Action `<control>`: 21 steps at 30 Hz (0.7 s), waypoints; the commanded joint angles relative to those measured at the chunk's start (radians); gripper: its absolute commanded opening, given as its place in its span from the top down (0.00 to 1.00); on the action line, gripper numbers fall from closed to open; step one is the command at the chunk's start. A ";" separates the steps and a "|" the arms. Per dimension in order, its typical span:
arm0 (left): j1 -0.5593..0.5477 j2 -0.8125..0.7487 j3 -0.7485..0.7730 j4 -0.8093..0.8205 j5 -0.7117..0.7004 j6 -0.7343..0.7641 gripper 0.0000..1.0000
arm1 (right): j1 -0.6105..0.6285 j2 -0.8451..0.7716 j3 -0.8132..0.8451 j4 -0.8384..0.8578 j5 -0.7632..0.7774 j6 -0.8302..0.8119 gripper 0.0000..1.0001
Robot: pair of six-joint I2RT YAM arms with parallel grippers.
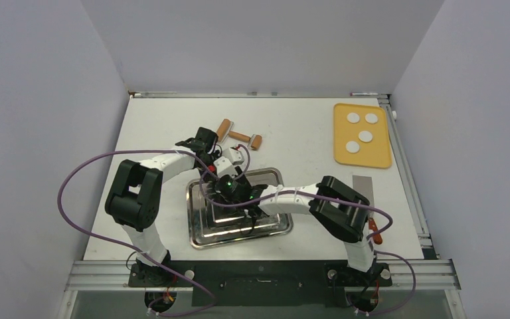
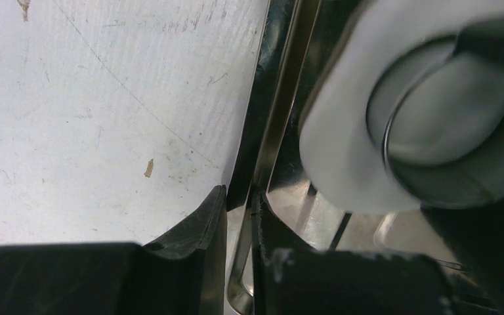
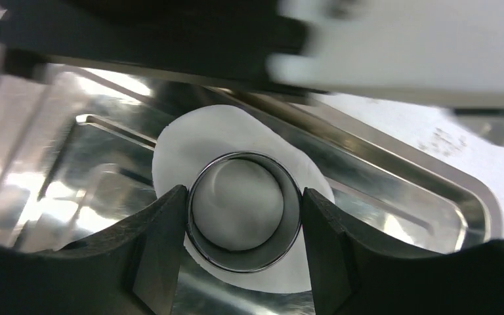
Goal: Roll out the dumpling wrappers from the dough
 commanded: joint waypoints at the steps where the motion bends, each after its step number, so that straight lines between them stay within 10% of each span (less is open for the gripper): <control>1: 0.013 0.051 -0.010 -0.025 -0.032 -0.005 1.00 | 0.065 0.091 0.012 -0.207 -0.140 0.019 0.92; 21: 0.015 0.057 -0.007 -0.020 -0.034 -0.006 1.00 | -0.006 -0.178 0.029 -0.193 -0.091 -0.035 0.91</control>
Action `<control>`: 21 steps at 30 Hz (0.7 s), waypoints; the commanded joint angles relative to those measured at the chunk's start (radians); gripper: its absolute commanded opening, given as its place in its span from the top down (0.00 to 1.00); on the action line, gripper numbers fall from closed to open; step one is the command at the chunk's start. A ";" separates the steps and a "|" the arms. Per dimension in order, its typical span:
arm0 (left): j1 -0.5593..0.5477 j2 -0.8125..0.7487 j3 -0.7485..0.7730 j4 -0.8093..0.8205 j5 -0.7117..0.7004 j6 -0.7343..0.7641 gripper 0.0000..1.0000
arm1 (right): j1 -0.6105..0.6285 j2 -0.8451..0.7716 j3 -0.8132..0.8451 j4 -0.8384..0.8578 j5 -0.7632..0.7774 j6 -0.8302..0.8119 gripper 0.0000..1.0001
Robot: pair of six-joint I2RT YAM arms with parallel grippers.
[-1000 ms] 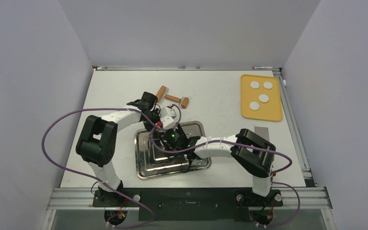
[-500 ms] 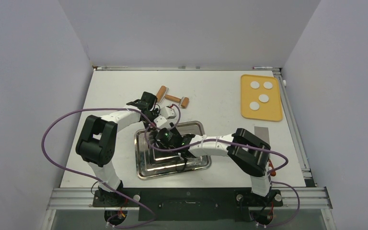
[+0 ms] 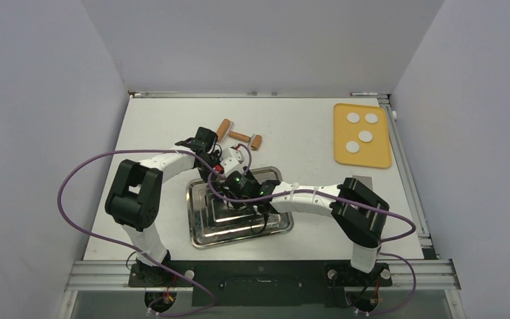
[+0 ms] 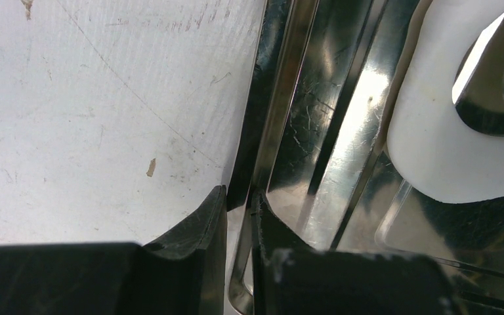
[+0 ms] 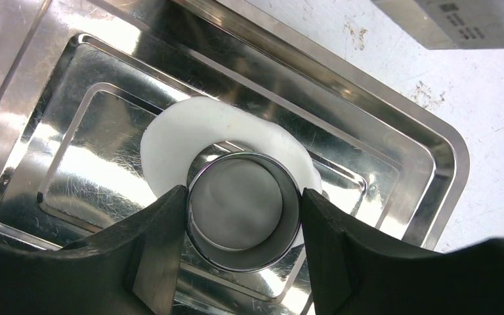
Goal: Roll out the dumpling wrappers from the dough
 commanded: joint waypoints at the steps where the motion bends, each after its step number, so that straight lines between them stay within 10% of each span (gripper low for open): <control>1: 0.012 0.057 -0.007 -0.021 -0.034 -0.007 1.00 | 0.003 -0.059 0.038 0.008 0.007 -0.010 0.92; 21: 0.012 0.056 0.020 -0.020 -0.016 0.004 1.00 | 0.014 -0.291 -0.217 0.033 -0.351 -0.070 0.92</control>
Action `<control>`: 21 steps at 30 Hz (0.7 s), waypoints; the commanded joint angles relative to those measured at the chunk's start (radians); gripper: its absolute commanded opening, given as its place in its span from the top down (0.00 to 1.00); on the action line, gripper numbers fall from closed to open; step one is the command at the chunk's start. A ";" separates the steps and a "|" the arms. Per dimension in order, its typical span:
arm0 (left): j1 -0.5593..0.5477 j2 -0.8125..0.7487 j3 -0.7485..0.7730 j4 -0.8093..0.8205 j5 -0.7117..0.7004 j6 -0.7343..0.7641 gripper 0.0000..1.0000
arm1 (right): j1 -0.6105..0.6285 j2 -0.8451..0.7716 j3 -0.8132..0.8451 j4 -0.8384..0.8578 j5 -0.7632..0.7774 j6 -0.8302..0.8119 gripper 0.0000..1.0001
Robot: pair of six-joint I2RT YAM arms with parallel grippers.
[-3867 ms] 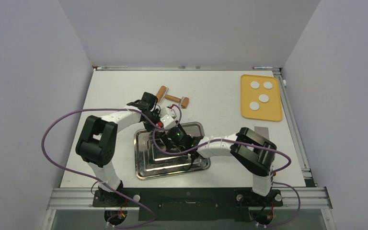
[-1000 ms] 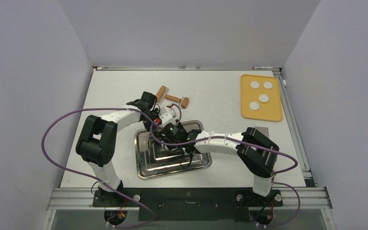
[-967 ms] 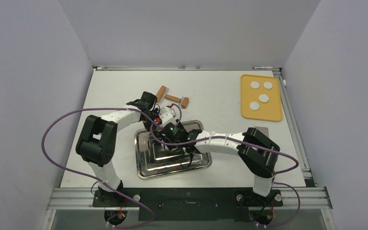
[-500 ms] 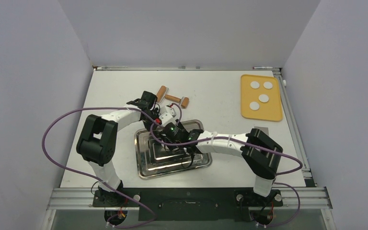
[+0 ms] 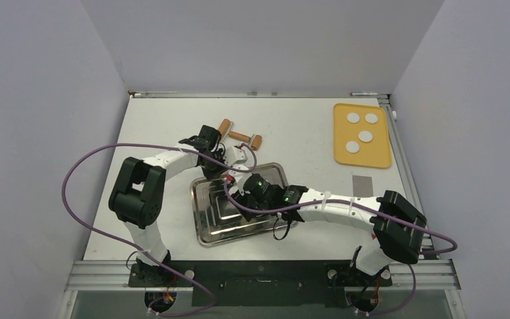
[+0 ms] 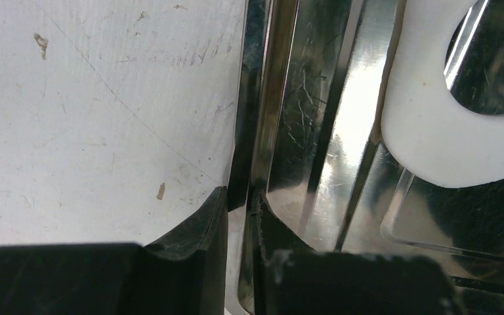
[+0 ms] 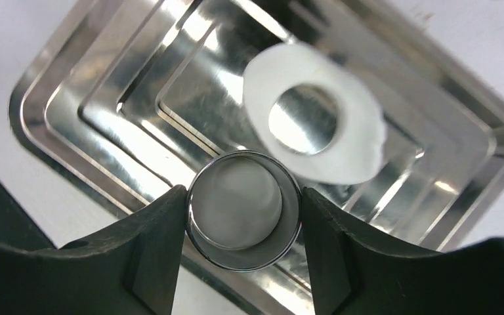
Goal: Roll out the dumpling wrappers from the dough
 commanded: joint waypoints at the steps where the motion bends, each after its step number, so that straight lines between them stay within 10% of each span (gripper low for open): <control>1: 0.031 0.022 -0.026 -0.011 -0.018 -0.008 1.00 | 0.016 0.010 -0.063 0.055 -0.138 0.013 0.92; 21: 0.020 -0.011 -0.062 -0.001 0.007 0.043 1.00 | -0.042 0.186 -0.045 0.286 0.148 0.051 0.91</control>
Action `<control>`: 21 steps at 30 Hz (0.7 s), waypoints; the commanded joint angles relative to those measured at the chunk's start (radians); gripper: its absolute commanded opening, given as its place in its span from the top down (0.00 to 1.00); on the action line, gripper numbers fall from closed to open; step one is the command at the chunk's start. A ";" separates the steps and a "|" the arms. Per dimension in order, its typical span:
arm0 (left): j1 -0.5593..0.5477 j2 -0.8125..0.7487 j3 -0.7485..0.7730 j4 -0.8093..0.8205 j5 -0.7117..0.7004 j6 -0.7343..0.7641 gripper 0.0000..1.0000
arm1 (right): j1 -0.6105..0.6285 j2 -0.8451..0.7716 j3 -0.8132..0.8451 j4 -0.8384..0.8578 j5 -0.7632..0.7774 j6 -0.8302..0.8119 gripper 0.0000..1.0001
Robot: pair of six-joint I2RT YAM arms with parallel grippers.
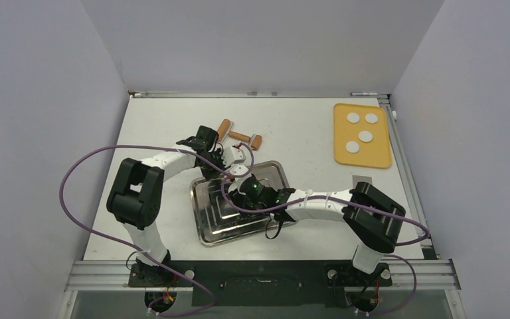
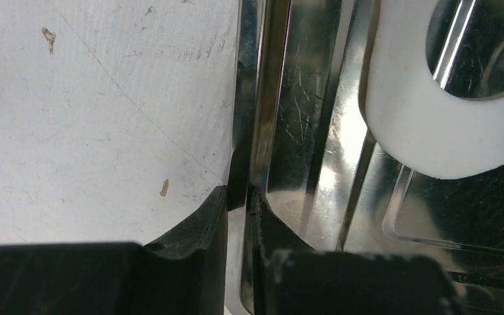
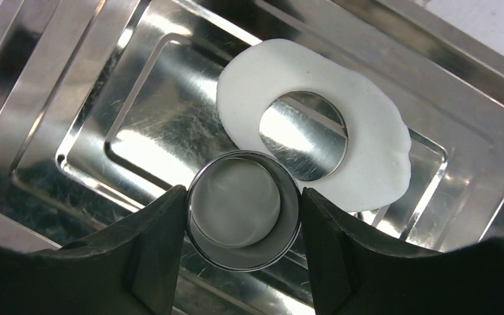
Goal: Roll out the dumpling wrappers from the dough
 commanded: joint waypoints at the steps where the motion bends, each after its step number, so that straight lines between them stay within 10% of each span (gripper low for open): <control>1: 0.001 0.003 -0.038 -0.025 -0.019 0.036 1.00 | -0.015 0.035 0.047 0.058 0.146 -0.004 0.92; 12: 0.002 -0.005 -0.018 -0.028 -0.014 0.032 1.00 | -0.033 0.074 0.134 0.052 0.189 -0.030 0.92; 21: 0.006 0.005 0.005 -0.035 -0.005 0.023 1.00 | -0.017 0.062 0.153 0.011 -0.188 0.048 0.91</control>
